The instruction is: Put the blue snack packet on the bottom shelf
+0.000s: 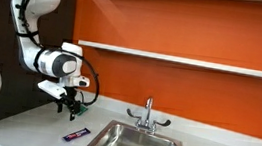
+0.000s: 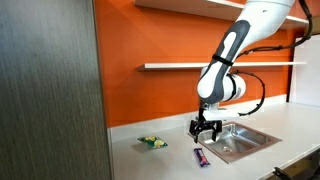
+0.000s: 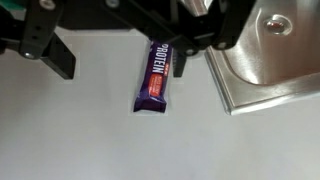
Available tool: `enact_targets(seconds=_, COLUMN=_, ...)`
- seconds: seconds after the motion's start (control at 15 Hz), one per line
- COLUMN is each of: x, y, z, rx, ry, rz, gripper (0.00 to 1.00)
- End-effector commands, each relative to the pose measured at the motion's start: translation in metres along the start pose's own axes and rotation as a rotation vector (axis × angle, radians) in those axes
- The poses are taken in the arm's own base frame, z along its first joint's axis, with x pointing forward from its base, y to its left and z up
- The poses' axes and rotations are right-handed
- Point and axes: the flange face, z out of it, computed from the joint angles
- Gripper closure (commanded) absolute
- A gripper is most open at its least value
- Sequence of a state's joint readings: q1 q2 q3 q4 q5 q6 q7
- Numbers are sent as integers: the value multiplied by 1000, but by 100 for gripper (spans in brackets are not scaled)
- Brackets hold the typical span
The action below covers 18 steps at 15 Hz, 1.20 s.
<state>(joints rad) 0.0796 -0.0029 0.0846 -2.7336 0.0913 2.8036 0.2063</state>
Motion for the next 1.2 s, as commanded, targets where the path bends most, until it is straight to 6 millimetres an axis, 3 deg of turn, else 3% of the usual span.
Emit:
enact_targets(seconds=0.0, x=19, y=11, z=34, rx=0, ry=2, rz=-18, gripper=0)
enact_targets(seconds=0.4, x=49, y=19, z=75, rx=-10, ry=-37, rz=-30, gripper=0)
enact_targets(seconds=0.8, x=75, y=22, z=98, rx=-13, ry=-55, rz=-21, gripper=0)
enact_targets(seconds=1.13, x=84, y=24, z=112, rx=-12, ry=-77, rz=-8, gripper=0)
